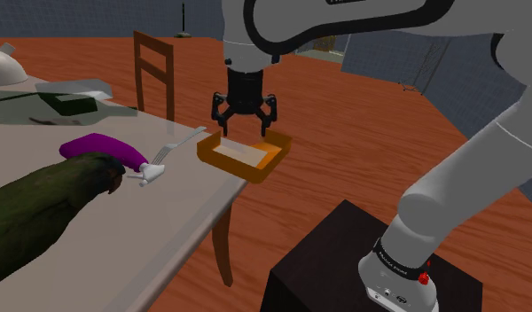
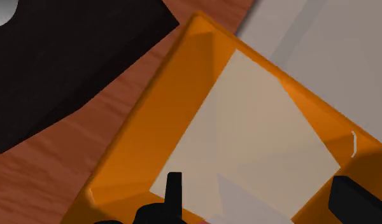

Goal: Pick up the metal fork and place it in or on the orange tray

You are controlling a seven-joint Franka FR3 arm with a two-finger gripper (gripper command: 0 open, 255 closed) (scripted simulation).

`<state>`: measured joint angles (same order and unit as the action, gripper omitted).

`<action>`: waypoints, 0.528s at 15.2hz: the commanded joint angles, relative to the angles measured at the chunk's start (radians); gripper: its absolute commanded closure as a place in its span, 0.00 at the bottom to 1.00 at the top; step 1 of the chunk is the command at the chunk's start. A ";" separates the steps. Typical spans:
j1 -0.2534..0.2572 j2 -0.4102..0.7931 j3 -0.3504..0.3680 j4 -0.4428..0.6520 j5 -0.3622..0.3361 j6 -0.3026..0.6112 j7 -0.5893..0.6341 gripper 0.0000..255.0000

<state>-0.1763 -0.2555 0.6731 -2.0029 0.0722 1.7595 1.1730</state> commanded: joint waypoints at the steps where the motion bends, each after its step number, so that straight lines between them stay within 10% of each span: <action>1: -0.021 0.102 0.055 0.073 -0.062 0.017 0.129 0.00; 8: 0.060 0.492 0.122 0.403 -0.362 -0.045 0.544 0.00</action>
<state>-0.1373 0.1830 0.7962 -1.6505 -0.2454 1.7302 1.6585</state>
